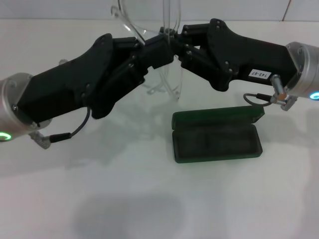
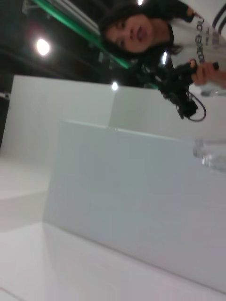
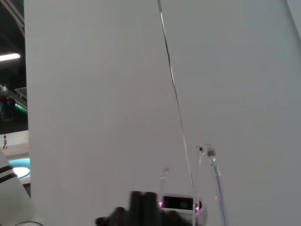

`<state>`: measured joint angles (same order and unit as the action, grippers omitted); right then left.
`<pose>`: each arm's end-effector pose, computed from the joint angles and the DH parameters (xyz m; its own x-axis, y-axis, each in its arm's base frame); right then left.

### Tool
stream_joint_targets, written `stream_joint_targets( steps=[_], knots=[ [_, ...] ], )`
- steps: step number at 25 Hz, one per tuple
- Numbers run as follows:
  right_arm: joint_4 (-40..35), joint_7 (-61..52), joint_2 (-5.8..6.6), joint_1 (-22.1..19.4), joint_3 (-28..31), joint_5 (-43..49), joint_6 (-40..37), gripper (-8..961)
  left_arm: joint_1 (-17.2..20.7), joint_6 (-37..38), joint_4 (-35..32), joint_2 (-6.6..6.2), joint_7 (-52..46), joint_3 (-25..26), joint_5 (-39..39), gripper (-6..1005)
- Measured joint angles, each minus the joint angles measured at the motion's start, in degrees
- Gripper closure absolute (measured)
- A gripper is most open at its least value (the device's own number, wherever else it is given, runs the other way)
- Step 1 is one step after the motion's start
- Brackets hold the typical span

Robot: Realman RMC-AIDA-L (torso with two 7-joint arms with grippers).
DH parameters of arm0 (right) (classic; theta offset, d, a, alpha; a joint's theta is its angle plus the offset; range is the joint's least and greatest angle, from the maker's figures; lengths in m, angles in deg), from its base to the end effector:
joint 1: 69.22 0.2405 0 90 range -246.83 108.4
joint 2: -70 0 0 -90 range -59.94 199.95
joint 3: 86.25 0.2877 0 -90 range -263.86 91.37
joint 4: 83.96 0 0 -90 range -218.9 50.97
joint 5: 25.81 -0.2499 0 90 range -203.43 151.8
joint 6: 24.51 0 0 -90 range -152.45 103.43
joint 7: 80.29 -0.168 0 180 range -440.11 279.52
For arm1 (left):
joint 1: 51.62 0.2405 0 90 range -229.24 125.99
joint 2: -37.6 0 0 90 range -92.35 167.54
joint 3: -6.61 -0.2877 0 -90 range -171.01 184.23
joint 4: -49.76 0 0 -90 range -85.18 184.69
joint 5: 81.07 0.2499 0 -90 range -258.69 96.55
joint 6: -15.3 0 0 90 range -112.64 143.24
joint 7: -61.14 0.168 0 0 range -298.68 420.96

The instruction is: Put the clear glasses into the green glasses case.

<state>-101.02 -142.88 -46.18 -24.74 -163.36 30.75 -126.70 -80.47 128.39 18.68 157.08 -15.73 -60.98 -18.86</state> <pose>0.1434 0.3878 -0.0551 0.4621 -0.0851 -0.8827 -0.0431 -0.9964 0.0736 -0.1874 0.3281 -0.0184 0.3163 0.2212 0.9225 0.0789 -0.9752 0.2068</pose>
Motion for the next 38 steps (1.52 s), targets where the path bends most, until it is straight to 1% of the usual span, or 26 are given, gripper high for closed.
stream_joint_targets(
  steps=[5, 12, 24, 38],
  knots=[
    [0.00, -0.01, 0.00, 0.35, -0.91, -0.10, 0.72, 879, -0.21, -2.41, 0.57, -0.03, -0.14, 0.01, 0.14, 949],
    [0.00, -0.04, 0.00, 0.36, -0.94, 0.03, 1.27, 879, 0.02, -3.57, 0.76, -0.05, -0.28, 0.01, 0.05, 948],
    [0.32, 0.52, 0.00, -0.28, -0.49, -0.35, 2.02, 879, 0.83, -3.36, 0.73, -0.05, 0.19, 0.16, -0.21, 949],
    [0.09, 0.59, 0.00, -0.81, -0.78, -0.48, 2.56, 880, 1.37, -3.07, 0.76, -0.04, 0.64, 1.66, -0.35, 949]
  ],
)
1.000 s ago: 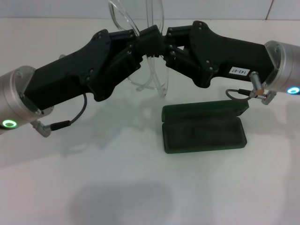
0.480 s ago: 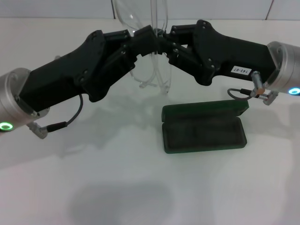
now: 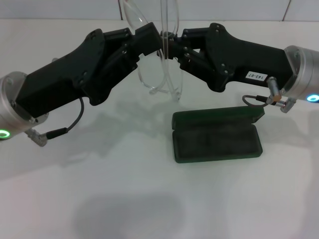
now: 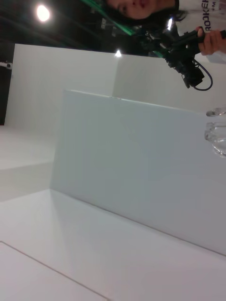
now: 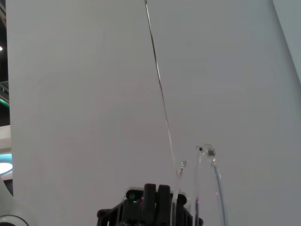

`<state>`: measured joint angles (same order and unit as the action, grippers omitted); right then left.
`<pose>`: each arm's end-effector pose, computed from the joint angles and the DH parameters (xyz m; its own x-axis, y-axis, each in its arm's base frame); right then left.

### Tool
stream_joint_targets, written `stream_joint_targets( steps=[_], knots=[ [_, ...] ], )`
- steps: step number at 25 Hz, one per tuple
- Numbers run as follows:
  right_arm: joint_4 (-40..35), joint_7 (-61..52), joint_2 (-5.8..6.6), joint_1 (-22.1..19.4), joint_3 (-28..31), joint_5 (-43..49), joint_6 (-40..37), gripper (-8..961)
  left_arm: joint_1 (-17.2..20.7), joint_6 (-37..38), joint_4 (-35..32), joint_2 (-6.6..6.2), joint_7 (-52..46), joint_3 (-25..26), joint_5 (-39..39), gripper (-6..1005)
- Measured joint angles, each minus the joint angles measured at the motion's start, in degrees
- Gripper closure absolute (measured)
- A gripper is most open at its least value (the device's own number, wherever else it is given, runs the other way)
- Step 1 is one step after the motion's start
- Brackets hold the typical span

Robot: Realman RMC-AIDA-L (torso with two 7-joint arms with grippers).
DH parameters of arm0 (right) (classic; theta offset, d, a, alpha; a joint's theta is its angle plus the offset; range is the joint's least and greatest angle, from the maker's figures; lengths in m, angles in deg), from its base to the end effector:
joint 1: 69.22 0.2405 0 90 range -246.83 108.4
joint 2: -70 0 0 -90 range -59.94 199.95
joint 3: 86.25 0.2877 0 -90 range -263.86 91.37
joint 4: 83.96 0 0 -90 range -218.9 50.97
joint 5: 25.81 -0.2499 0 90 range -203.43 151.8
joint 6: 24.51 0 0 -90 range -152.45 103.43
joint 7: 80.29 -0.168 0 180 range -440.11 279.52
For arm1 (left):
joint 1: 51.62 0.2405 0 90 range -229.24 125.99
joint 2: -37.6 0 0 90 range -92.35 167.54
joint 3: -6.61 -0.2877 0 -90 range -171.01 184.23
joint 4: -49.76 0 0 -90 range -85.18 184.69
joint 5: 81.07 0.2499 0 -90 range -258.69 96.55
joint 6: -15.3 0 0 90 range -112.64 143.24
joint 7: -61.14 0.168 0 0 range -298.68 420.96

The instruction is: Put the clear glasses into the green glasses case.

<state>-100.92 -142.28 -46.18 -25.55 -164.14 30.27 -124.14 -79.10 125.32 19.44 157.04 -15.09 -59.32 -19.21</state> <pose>0.1510 0.3910 -0.0599 0.4816 -0.0865 -0.8721 -0.0857 -0.9950 0.0513 -0.2006 0.3344 -0.0174 0.3019 0.2099 0.9299 0.1703 -0.9717 0.1640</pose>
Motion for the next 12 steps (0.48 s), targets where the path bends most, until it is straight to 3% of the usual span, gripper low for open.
stream_joint_targets(
  steps=[12],
  knots=[
    [-0.08, 0.03, 0.00, 0.34, -0.30, 0.26, 0.77, 880, 0.15, -0.66, 0.00, 0.01, 0.21, 0.02, 0.00, 949]
  ],
)
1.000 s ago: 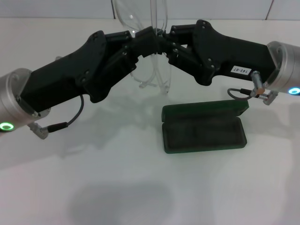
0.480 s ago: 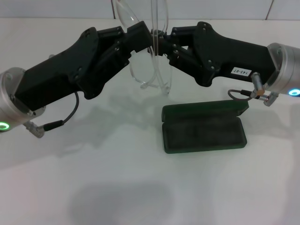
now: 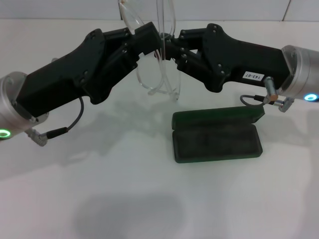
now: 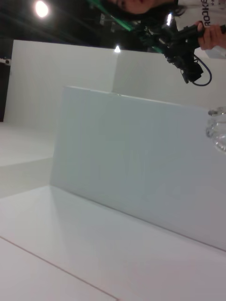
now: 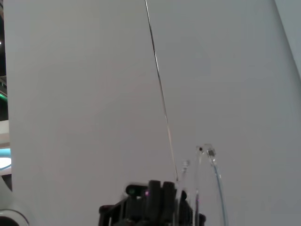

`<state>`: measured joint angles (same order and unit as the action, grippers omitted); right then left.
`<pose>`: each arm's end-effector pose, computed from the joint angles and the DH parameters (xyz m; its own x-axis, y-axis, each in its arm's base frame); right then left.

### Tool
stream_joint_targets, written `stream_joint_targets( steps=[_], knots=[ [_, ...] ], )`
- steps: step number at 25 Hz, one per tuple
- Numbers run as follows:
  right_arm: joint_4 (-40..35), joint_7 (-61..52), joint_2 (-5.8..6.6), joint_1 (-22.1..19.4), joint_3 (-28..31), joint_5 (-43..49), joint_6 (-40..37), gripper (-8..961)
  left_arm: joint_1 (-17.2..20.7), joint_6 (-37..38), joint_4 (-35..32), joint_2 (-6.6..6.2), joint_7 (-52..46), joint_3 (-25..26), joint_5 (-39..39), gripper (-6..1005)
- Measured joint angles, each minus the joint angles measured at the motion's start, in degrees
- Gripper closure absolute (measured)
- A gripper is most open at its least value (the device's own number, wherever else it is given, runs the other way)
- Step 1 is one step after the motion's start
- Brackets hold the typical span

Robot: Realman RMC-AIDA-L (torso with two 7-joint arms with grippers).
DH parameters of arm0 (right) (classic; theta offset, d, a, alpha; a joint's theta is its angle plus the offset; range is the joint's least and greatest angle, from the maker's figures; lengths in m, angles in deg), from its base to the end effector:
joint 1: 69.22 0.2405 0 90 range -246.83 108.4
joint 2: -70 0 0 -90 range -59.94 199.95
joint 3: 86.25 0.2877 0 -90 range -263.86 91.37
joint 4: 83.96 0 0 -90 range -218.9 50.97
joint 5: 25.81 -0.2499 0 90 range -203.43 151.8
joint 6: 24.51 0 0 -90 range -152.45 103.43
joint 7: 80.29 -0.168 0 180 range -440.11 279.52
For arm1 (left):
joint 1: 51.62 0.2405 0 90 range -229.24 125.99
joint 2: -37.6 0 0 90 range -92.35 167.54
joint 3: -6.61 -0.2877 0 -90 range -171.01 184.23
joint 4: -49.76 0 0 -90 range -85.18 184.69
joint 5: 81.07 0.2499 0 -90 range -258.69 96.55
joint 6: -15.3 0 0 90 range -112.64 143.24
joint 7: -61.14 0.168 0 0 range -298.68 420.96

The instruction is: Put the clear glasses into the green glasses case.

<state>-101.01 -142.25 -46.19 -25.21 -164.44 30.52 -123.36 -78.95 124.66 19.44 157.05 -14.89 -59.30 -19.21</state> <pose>0.1494 0.3928 -0.0622 0.4937 -0.0849 -0.8655 -0.0851 -0.9952 0.0491 -0.2020 0.3357 -0.0181 0.3043 0.2075 0.9297 0.1823 -0.9706 0.1569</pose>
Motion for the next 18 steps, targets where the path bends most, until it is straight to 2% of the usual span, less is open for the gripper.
stream_joint_targets(
  steps=[18],
  knots=[
    [-0.01, -0.04, 0.00, 0.70, -2.13, -0.28, 0.11, 880, 0.00, -0.47, 0.09, 0.08, 0.00, -0.01, 0.01, 948]
  ],
)
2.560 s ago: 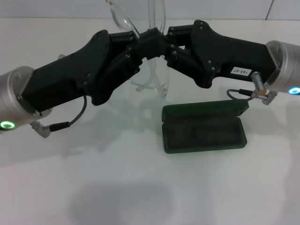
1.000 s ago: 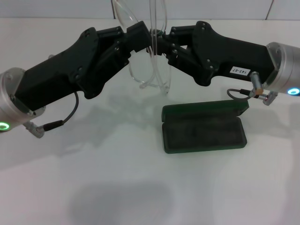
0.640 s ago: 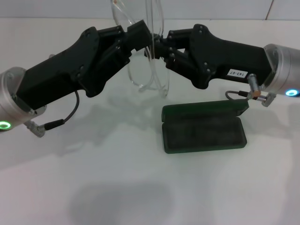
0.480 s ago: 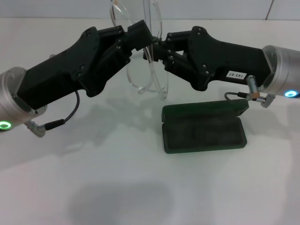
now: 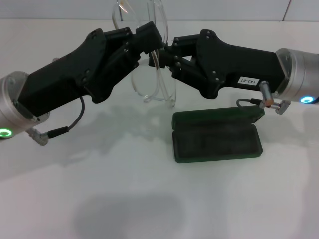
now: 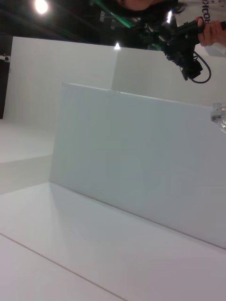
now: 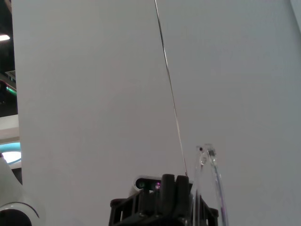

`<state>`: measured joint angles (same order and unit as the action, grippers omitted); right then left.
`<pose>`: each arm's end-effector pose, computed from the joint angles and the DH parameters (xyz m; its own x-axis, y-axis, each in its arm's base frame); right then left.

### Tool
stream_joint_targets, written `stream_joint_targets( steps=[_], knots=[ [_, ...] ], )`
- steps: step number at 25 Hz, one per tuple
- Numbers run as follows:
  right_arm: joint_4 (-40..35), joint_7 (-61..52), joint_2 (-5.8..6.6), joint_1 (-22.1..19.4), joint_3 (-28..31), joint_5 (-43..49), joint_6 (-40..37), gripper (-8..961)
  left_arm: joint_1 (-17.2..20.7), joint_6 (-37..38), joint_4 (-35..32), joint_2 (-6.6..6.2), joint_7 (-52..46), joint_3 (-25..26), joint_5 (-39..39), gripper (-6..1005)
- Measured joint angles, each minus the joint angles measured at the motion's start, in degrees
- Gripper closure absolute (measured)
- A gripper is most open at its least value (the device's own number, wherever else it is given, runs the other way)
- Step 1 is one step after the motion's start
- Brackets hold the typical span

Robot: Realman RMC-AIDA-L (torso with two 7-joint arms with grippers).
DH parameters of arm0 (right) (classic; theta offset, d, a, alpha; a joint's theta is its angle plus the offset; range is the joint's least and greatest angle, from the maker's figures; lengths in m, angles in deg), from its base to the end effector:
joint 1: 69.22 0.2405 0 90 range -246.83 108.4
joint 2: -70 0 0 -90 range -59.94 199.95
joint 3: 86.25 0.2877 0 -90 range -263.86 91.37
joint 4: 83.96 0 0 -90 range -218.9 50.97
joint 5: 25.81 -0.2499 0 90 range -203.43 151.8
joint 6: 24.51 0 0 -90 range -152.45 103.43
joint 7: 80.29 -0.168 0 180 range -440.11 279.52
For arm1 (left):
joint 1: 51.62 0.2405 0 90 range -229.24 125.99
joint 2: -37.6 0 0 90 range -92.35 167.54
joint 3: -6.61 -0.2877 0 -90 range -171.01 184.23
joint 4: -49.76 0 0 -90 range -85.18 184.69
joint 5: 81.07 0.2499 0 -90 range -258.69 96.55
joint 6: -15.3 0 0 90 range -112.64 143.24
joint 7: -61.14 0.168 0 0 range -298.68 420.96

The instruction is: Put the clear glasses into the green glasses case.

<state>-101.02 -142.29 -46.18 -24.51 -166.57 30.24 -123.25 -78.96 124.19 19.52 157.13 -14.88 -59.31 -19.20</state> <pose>0.1451 0.3905 -0.0676 0.5135 -0.0906 -0.8533 -0.0612 -0.9957 0.0689 -0.2022 0.3367 -0.0194 0.3048 0.2094 0.9291 0.1903 -0.9693 0.1560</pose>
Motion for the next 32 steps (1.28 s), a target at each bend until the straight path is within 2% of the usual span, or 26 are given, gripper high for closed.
stream_joint_targets(
  steps=[32],
  knots=[
    [0.00, 0.04, 0.00, -0.74, -0.29, -1.50, -0.06, 879, 0.11, 0.04, -0.27, -0.28, -0.25, 0.00, 0.82, 946]
  ],
)
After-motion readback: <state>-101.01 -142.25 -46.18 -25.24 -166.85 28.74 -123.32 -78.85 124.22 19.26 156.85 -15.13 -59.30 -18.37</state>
